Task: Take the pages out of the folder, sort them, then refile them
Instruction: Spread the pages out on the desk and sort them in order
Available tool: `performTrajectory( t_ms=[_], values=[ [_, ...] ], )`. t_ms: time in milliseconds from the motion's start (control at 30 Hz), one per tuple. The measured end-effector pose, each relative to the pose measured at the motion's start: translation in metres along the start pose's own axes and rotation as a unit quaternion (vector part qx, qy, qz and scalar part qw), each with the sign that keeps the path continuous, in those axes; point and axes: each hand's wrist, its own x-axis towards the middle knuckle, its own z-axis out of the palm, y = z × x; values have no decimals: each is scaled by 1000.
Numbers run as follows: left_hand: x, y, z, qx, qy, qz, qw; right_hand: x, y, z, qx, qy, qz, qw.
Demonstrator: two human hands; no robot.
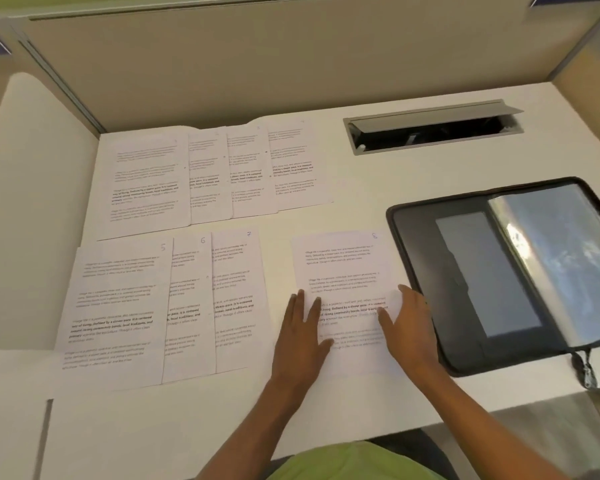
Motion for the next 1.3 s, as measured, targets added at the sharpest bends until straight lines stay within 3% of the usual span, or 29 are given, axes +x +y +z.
performTrajectory(
  t_ms=[333, 567, 767, 1300],
  values=[
    [-3, 3, 2, 7, 15, -14, 1000, 15, 3, -8, 130, -27, 92, 987],
    [20, -23, -34, 13, 206, -106, 973, 37, -7, -10, 212, -52, 129, 967],
    [46, -50, -57, 67, 180, -201, 961, 51, -27, -14, 263, -47, 127, 955],
    [48, -53, -62, 53, 213, -184, 958, 80, -48, 10, 265, -83, 139, 951]
  ],
)
